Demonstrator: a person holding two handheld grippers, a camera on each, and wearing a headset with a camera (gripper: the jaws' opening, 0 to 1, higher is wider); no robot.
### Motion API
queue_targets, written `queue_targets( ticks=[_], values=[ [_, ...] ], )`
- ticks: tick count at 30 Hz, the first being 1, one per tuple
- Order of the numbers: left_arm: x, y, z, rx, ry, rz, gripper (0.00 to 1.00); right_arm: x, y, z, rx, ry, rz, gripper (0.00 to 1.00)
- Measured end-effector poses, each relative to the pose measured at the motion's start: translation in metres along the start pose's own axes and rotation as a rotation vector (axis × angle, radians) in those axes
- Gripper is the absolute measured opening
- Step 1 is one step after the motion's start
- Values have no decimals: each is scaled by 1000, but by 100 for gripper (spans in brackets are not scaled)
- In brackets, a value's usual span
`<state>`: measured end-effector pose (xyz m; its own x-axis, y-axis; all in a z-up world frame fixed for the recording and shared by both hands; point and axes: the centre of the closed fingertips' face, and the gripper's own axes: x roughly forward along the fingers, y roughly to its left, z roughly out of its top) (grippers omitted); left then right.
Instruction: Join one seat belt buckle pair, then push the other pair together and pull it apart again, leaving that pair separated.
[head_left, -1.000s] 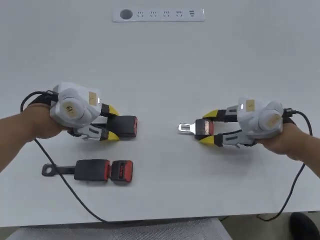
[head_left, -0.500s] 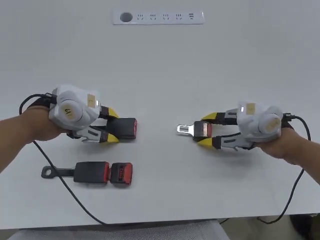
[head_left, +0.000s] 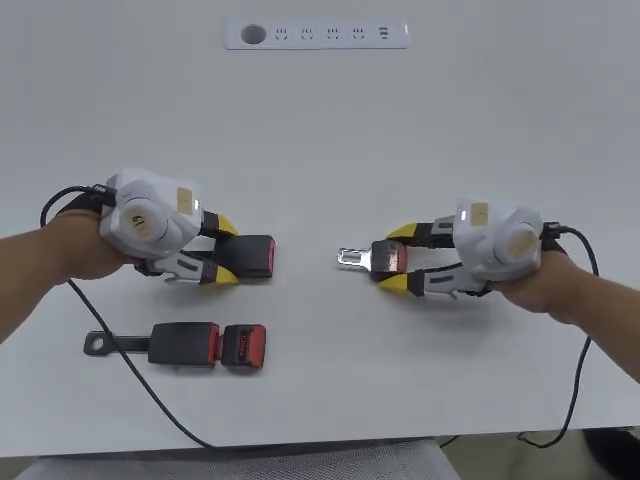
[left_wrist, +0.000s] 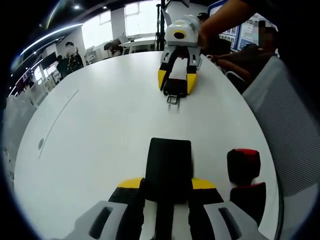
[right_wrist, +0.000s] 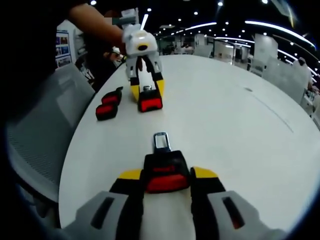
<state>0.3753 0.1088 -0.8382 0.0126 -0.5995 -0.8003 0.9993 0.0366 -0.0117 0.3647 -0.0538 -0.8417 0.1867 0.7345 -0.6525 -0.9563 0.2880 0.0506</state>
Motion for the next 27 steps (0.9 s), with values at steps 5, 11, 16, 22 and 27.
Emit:
queue_targets(
  ticks=[5, 11, 16, 22, 27],
  values=[
    [0, 0, 0, 0, 1, 0, 35, 8, 4, 8, -9, -3, 1, 37],
    [0, 0, -1, -4, 1, 0, 35, 19, 9, 18, -2, -13, 2, 37],
    [0, 0, -1, -2, 2, -1, 35, 27, 10, 24, -26, -2, 6, 37],
    [0, 0, 0, 2, 6, -4, 35, 36, 12, 31, -29, -4, 7, 37],
    [1, 1, 0, 0, 6, -4, 35, 46, 14, 38, -26, -8, 13, 37]
  ],
)
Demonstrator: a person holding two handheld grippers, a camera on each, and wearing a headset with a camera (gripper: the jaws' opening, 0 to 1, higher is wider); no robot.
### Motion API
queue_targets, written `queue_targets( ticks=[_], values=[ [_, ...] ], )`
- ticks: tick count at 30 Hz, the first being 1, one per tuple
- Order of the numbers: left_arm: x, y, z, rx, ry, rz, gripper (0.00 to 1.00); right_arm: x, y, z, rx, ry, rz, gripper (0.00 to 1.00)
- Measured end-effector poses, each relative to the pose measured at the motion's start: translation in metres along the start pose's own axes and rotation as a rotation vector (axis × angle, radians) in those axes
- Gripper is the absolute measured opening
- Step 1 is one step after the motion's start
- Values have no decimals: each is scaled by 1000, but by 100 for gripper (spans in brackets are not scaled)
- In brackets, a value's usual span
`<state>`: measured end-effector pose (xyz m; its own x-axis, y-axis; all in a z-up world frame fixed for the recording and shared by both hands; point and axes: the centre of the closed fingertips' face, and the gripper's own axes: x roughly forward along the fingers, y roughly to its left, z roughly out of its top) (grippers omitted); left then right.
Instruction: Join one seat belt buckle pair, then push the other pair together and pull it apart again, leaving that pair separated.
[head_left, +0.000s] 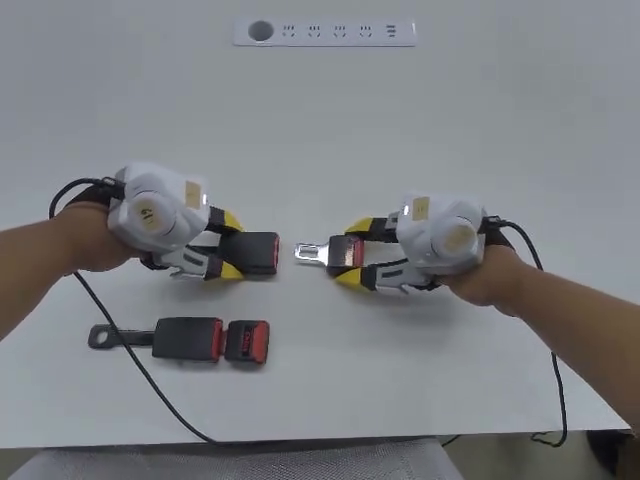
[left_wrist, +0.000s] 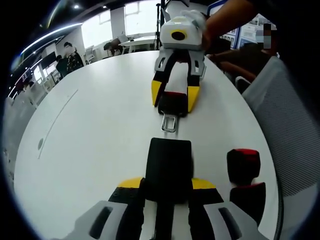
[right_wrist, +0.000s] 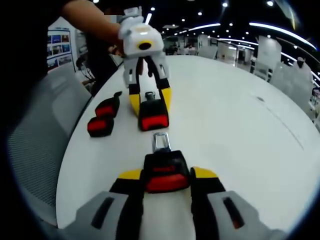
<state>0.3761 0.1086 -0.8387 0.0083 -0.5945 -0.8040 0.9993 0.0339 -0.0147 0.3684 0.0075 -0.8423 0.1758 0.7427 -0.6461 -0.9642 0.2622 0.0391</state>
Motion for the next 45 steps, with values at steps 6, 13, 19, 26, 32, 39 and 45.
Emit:
queue_targets(
  ticks=[6, 13, 19, 26, 32, 39, 45],
  values=[
    [0, 0, 0, -1, 5, -1, 35, 11, 4, 9, -14, -4, 14, 37],
    [0, 0, 0, 4, 13, -2, 35, 14, 4, 11, -17, 4, 17, 37],
    [0, -1, 1, 13, 20, -8, 35, 21, 8, 16, -25, 14, 24, 37],
    [1, -1, 1, 22, 39, -8, 35, 24, 5, 18, -16, 33, 29, 36],
    [1, -2, 2, 45, 52, -19, 34, 27, 6, 19, -12, 51, 28, 36],
    [3, -2, 3, 70, 73, -32, 33, 29, 7, 22, 0, 55, 29, 36],
    [3, -3, 3, 83, 80, -45, 33, 37, 10, 30, -5, 67, 35, 35]
  ],
)
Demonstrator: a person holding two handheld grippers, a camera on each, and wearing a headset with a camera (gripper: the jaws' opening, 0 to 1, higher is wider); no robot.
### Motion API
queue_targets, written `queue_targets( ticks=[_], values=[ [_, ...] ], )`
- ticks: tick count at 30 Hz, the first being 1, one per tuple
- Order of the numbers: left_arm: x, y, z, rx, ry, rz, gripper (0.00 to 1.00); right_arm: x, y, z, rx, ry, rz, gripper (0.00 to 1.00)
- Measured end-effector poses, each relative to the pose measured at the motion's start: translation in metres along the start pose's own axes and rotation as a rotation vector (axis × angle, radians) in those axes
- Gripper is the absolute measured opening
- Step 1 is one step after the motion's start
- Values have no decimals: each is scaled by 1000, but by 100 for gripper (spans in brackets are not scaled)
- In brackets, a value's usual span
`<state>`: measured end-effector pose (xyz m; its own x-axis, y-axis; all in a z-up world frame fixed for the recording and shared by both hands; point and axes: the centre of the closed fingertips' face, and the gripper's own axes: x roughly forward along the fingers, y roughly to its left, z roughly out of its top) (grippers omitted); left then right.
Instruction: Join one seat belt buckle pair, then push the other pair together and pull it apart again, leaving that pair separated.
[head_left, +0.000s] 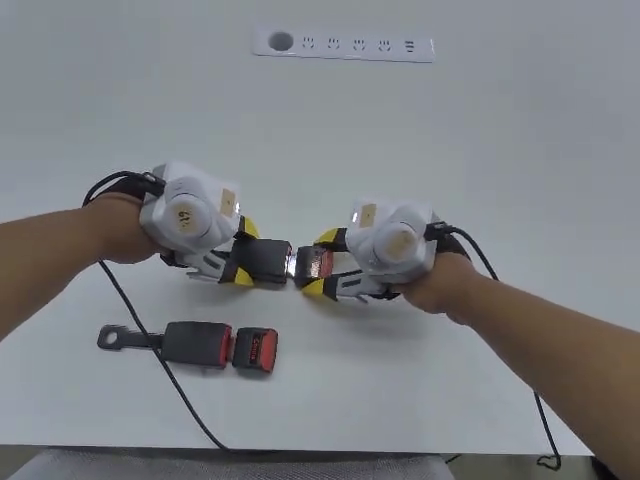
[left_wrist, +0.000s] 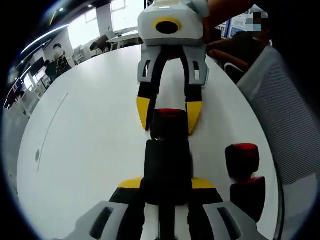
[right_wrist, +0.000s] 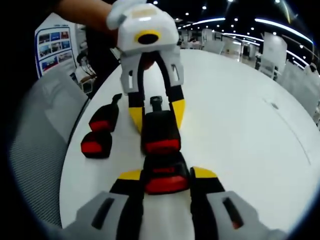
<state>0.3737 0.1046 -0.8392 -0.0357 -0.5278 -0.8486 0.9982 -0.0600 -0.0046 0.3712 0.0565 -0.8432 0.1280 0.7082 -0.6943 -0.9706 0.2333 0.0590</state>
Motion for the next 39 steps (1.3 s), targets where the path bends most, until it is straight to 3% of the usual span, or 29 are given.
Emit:
queue_targets(
  ticks=[21, 39],
  values=[
    [-1, 0, -1, -14, -7, 3, 34, 2, 1, 1, -1, 55, -25, 35],
    [-1, 0, 0, -30, -17, 5, 34, 2, 0, 1, -5, 54, -38, 36]
  ],
)
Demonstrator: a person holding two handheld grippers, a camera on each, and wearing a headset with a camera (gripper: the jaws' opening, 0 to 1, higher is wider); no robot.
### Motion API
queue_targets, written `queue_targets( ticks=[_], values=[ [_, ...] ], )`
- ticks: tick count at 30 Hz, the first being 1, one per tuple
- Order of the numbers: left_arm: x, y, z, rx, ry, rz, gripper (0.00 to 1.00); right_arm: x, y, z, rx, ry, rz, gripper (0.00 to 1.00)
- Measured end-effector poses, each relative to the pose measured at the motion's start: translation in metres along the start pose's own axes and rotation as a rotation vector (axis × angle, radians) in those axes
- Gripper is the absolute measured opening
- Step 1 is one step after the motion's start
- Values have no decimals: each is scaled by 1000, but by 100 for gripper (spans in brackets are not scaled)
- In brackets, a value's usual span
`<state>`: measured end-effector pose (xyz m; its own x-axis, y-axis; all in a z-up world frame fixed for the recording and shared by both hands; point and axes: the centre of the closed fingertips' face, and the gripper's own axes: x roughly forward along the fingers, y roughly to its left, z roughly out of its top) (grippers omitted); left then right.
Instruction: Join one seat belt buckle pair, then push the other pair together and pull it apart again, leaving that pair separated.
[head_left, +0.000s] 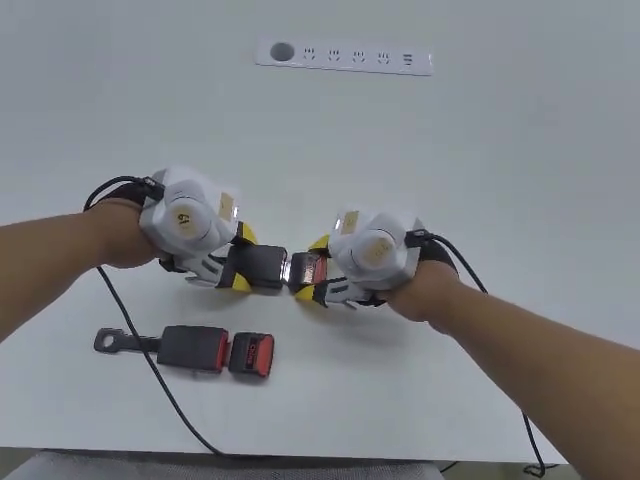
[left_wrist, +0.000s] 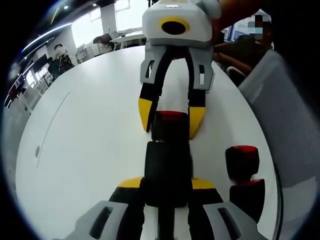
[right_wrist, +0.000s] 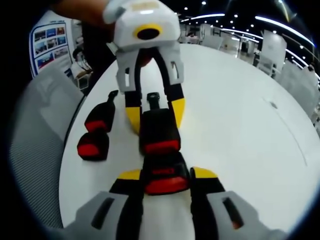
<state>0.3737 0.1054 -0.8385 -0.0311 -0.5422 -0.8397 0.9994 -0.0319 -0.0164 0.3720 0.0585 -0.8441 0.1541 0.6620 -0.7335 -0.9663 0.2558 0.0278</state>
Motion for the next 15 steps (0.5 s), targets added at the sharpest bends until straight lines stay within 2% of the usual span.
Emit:
queue_targets(
  ticks=[11, 15],
  values=[
    [0, -1, -1, 3, -9, -11, 34, -1, 0, 0, 12, -28, -3, 36],
    [-1, 0, -2, -13, -20, -7, 34, -3, 1, -3, 9, -36, -7, 36]
  ],
)
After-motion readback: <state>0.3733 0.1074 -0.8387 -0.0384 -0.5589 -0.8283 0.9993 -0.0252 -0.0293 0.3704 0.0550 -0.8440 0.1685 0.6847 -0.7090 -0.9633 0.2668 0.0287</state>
